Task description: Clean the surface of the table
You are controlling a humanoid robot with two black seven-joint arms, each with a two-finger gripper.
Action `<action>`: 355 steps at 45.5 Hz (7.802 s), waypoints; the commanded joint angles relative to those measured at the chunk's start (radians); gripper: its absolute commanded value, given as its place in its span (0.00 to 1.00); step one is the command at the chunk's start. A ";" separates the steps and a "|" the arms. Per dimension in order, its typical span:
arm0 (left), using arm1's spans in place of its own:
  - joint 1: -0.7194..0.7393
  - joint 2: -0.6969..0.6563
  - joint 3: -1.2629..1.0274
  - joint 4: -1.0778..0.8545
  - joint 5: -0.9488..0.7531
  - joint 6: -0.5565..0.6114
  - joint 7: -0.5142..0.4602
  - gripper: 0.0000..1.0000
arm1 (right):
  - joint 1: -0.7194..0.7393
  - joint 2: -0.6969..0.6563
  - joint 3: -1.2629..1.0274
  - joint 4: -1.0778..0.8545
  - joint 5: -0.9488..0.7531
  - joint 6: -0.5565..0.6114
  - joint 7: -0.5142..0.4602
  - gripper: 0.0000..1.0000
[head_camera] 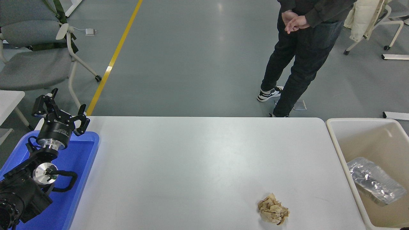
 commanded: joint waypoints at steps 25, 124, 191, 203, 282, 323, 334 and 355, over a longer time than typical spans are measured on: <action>0.001 0.000 0.000 -0.001 0.000 0.003 0.000 1.00 | 0.031 -0.102 0.354 0.154 0.002 -0.004 0.081 0.99; 0.000 0.000 0.000 -0.001 0.000 0.002 0.000 1.00 | 0.004 0.066 0.983 0.907 -0.472 0.374 0.264 0.99; 0.000 0.000 0.000 -0.001 0.000 -0.001 0.000 1.00 | 0.697 -0.194 -0.388 1.398 -1.521 0.205 0.120 0.99; 0.000 0.000 0.000 -0.001 0.000 -0.001 0.000 1.00 | 0.633 -0.160 -0.405 1.366 -1.589 0.121 0.117 0.98; 0.000 0.000 0.000 -0.001 0.000 -0.001 0.000 1.00 | 0.346 -0.162 -0.413 1.107 -1.802 -0.235 0.167 0.98; 0.000 0.000 0.000 -0.001 0.000 -0.003 0.000 1.00 | 0.350 -0.112 -0.421 1.013 -1.528 -0.280 0.291 0.00; 0.000 0.000 0.000 -0.001 0.000 -0.005 0.000 1.00 | 0.429 -0.154 -0.415 1.121 -1.368 -0.269 0.333 0.00; 0.000 0.000 0.000 -0.001 0.000 -0.003 0.000 1.00 | 0.763 -0.438 -0.413 1.512 -1.175 -0.172 0.356 0.00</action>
